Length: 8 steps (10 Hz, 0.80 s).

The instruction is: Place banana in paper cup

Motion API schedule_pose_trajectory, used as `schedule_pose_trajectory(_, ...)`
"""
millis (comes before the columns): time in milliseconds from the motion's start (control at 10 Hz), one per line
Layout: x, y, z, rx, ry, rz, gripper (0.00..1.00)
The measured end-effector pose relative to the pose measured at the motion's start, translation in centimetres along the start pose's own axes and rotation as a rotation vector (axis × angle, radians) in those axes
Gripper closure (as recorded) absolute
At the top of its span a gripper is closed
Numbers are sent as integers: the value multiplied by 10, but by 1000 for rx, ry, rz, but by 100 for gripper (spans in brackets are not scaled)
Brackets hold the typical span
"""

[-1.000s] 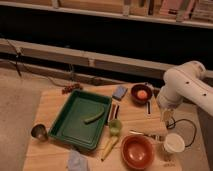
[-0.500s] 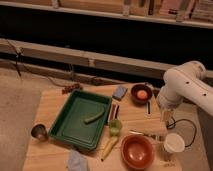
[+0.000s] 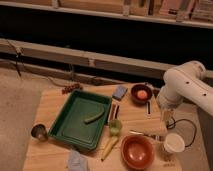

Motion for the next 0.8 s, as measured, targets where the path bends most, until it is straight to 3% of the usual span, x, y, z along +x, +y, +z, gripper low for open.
schedule_pose_trajectory(400,-1,1,0,1,-1,-7,35)
schedule_pose_trajectory(800,-40,18,1,24,-64,-196,35)
